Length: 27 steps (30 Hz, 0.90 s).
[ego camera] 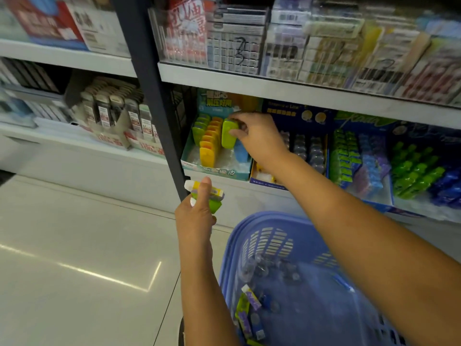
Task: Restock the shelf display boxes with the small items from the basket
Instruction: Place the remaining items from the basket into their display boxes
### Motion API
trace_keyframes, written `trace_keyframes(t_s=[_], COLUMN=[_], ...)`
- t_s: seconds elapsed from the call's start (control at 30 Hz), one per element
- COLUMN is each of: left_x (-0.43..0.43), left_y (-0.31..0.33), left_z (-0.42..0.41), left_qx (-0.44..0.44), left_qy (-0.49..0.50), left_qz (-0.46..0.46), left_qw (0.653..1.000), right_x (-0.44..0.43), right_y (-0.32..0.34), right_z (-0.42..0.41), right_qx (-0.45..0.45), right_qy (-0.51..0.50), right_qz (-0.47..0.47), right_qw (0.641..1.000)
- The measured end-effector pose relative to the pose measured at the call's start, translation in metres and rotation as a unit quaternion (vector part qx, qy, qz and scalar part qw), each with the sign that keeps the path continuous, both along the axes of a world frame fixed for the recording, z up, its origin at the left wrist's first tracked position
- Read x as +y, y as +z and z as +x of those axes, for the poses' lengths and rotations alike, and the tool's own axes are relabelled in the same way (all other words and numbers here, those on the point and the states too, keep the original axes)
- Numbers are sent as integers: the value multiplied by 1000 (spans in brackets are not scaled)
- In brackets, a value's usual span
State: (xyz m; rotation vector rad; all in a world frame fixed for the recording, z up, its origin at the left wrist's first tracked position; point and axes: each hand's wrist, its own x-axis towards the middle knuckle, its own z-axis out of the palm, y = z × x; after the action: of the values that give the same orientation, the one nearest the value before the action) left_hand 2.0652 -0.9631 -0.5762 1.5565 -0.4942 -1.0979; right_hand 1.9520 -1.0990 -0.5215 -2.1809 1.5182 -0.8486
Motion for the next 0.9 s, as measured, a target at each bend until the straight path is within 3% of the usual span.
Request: trace_keyframes(t_s=[0.3, 0.43, 0.63, 0.77, 0.9], left_x=[-4, -6, -6, -7, -8], left_y=[1, -2, -7, -9, -6], left_z=[-5, -5, -5, -5, -5], left_qx=[8, 14, 11, 15, 54], left_qy=[-14, -13, -11, -16, -31], left_qz=[15, 13, 27, 24, 22], left_qw=[1000, 1000, 1000, 999, 998], right_x=[-22, -23, -28, -16, -18], right_y=[-16, -12, -7, -15, -12], right_z=[14, 19, 23, 24, 23], right_qx=[105, 227, 228, 267, 229], right_qy=[-15, -43, -60, -43, -67], right_qz=[31, 34, 79, 30, 45], right_qw=[994, 972, 969, 962, 970])
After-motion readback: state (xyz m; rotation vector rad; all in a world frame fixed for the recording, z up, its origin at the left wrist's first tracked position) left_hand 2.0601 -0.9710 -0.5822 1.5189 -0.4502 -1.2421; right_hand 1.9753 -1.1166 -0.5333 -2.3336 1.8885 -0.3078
